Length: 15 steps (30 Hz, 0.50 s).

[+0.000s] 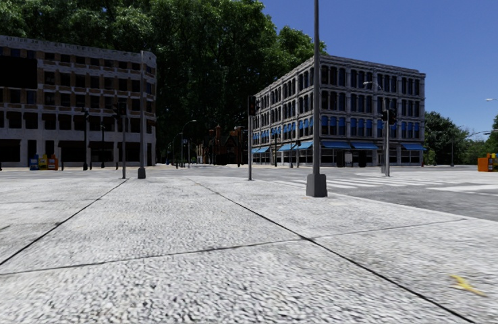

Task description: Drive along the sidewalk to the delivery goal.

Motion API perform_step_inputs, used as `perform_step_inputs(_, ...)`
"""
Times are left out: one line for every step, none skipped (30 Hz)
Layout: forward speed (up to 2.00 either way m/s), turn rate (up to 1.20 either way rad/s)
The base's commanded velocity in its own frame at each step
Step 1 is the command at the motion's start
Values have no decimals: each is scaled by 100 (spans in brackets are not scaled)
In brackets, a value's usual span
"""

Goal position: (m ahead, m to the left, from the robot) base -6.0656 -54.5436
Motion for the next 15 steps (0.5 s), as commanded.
perform_step_inputs(200,0)
perform_step_inputs(200,0)
perform_step_inputs(200,0)
perform_step_inputs(200,0)
perform_step_inputs(200,0)
perform_step_inputs(200,3)
perform_step_inputs(200,20)
perform_step_inputs(200,41)
perform_step_inputs(200,41)
perform_step_inputs(200,58)
perform_step_inputs(200,69)
perform_step_inputs(200,75)
perform_step_inputs(200,77)
perform_step_inputs(200,77)
perform_step_inputs(200,78)
